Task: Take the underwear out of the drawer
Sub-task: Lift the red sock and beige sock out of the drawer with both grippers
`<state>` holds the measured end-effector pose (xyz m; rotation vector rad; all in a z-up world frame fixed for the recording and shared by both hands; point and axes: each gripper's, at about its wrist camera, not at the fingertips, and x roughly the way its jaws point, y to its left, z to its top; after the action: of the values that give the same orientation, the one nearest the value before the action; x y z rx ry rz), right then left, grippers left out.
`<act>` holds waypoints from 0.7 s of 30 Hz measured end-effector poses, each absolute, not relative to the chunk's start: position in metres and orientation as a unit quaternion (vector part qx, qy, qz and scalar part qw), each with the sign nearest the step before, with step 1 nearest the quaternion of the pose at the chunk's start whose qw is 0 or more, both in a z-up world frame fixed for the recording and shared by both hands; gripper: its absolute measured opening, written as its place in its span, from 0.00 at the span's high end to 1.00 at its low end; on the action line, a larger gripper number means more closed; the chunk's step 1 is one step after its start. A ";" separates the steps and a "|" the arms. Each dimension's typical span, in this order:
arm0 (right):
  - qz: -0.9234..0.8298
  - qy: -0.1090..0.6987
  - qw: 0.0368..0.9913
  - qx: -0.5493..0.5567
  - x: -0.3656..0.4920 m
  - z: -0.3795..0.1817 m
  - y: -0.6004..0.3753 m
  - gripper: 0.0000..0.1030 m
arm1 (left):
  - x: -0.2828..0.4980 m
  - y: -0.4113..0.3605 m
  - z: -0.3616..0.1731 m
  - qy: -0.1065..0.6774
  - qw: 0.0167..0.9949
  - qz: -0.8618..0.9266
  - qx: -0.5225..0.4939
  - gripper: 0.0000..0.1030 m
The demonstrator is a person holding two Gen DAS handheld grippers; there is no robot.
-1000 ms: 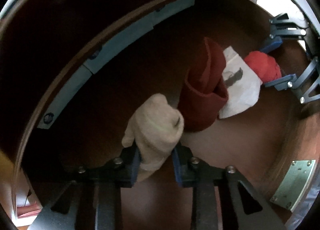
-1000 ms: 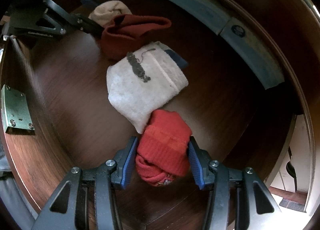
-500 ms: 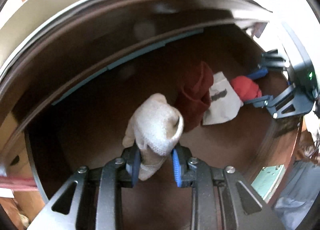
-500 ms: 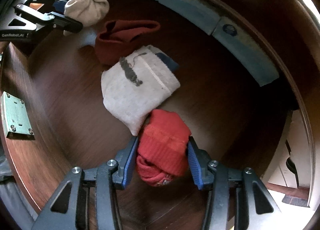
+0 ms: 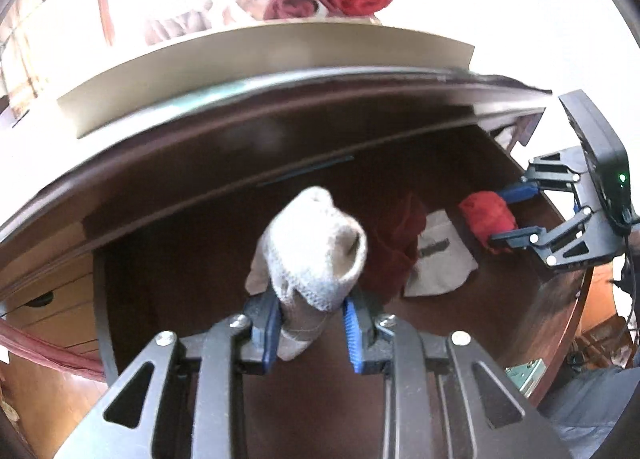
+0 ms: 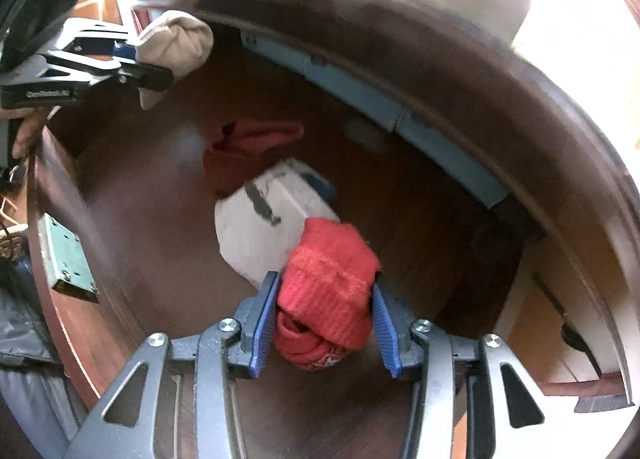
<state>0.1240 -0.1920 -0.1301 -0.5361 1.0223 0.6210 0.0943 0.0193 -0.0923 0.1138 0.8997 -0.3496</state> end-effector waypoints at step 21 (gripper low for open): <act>0.280 0.387 0.858 -0.189 0.098 -0.090 -0.207 0.55 | 0.073 0.036 -0.073 0.359 0.923 -0.126 0.050 0.75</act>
<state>0.0981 -0.2070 -0.0902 -0.3962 0.8128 0.5885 0.0729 0.0361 -0.0726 0.1023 0.7370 -0.2592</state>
